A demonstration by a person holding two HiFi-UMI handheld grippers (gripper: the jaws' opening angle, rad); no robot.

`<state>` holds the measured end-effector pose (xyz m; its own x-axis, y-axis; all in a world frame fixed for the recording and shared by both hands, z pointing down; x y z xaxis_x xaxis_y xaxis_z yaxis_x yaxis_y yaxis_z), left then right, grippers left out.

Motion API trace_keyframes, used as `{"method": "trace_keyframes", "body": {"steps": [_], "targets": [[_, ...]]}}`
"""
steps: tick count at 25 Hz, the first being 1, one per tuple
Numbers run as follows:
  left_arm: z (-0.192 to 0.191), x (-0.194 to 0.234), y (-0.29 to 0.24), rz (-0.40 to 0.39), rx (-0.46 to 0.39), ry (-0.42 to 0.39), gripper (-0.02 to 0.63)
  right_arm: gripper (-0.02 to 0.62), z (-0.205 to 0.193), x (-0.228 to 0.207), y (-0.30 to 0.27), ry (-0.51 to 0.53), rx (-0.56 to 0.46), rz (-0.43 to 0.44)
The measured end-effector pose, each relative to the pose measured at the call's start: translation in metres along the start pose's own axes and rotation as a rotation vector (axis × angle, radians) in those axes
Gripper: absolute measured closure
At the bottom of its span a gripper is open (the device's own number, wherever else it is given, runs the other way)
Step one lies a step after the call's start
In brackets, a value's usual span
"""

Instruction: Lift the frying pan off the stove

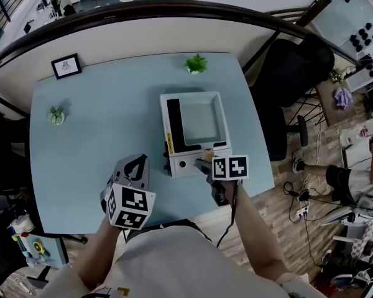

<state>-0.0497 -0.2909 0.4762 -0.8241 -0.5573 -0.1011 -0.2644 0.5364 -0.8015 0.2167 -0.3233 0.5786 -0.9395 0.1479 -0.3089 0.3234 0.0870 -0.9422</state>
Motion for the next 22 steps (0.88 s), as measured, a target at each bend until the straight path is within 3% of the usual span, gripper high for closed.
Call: {"method": "trace_keyframes", "body": {"steps": [6,8,12,17,22], "targets": [[-0.01,-0.002,-0.006,-0.009,0.046,-0.016,0.603,0.359,-0.004,-0.004,-0.016,-0.052,0.041,0.018],[-0.014,0.0,-0.006,-0.028,0.055,0.005,0.603,0.463,-0.005,0.001,-0.017,-0.055,0.042,0.04],[-0.014,0.013,-0.001,-0.033,0.041,0.066,0.603,0.473,-0.006,0.005,-0.016,-0.062,0.043,0.057],[-0.012,0.017,0.008,-0.03,0.005,0.063,0.603,0.477,-0.019,0.003,-0.006,-0.04,0.053,0.065],[-0.005,0.025,0.024,0.038,-0.052,0.059,0.603,0.477,-0.021,0.014,0.02,0.003,-0.04,0.05]]}}
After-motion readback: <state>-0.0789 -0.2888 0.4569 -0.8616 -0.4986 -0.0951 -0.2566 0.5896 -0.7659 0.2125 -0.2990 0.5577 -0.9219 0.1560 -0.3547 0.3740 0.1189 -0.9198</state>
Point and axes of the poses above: the fingertips, and each gripper's own axes: y backward along the fingers, x to its left, z out of its top, the point moved 8 cm from there along y, backward along the fingers, and after that the axes turned 15 degrees about x, right-handed, at the moved point
